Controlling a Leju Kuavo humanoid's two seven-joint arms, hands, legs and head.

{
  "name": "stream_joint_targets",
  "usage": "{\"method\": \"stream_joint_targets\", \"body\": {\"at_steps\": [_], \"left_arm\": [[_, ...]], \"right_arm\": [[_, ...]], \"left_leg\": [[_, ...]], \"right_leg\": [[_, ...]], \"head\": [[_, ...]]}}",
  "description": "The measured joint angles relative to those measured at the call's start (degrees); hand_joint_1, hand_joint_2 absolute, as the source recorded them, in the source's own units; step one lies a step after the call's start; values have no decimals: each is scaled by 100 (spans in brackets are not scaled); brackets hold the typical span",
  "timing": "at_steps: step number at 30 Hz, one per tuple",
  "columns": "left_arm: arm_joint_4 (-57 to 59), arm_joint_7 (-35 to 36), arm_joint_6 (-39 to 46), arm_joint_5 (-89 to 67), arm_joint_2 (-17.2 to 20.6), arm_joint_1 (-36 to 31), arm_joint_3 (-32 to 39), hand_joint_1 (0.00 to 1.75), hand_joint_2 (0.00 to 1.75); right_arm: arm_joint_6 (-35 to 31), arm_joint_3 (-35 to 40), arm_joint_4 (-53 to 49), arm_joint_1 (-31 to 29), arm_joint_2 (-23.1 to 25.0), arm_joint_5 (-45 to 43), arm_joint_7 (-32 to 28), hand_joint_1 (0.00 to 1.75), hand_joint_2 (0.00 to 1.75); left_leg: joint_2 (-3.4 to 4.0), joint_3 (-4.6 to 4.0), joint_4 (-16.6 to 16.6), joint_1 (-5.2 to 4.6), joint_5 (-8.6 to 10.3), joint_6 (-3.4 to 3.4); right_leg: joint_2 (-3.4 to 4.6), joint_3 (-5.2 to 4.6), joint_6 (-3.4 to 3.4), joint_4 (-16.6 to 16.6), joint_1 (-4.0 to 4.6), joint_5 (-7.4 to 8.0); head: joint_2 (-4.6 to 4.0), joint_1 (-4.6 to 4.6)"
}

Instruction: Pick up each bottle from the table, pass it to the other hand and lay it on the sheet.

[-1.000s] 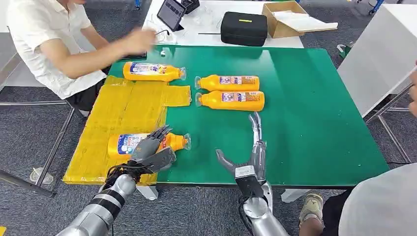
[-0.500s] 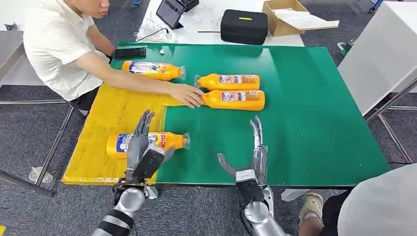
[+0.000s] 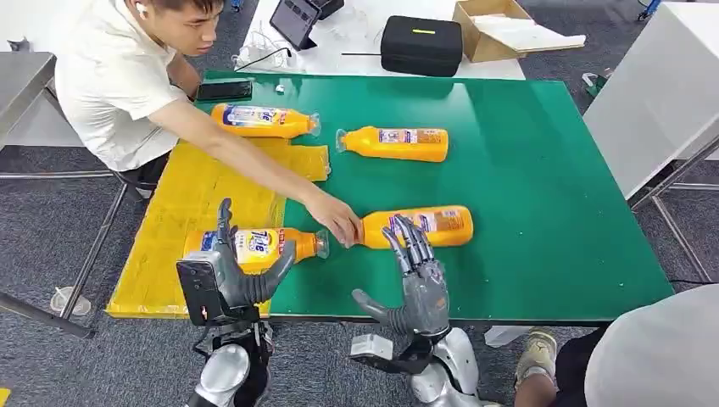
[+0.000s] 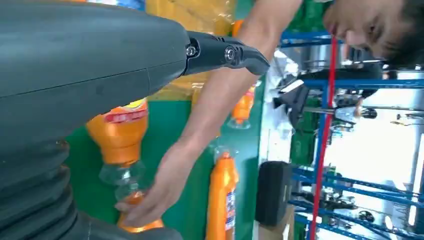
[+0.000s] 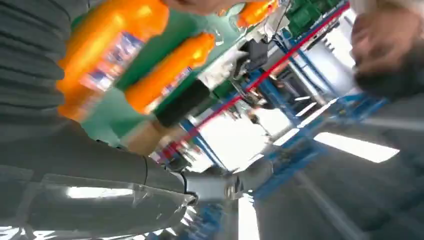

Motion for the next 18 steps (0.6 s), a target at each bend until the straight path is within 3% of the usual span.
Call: {"method": "stream_joint_targets", "body": {"at_steps": [7,10,14,18], "left_arm": [[-77,291,-591,487,116,220,-291,0,175],[-181,409,-780,574,170,253,-315,0,175],[-238,564,-992,592,227,263,-356,0,175],[-236,581,-1060,546,256,250,-400,0,175]], "right_arm": [[-9,-1401,280,-168,0,1794,252,0,175],[-9,-1510,446,-253,-208,2004,873,0,175],[-13,-1558,772,-363,-328,2156,1010,0,175],[-13,-1448,1551,-761,-488,1658,1469,0,175]], "left_leg": [[1,-4,0,-4,0,1],[2,-5,0,-3,0,1],[4,-5,0,-1,0,0],[7,-4,0,0,0,0]], "right_leg": [[1,-1,2,0,-6,1],[1,-2,1,0,-4,1],[2,-5,1,0,0,2],[4,-7,0,1,0,3]], "head": [[0,2],[0,4],[0,2],[0,2]]}}
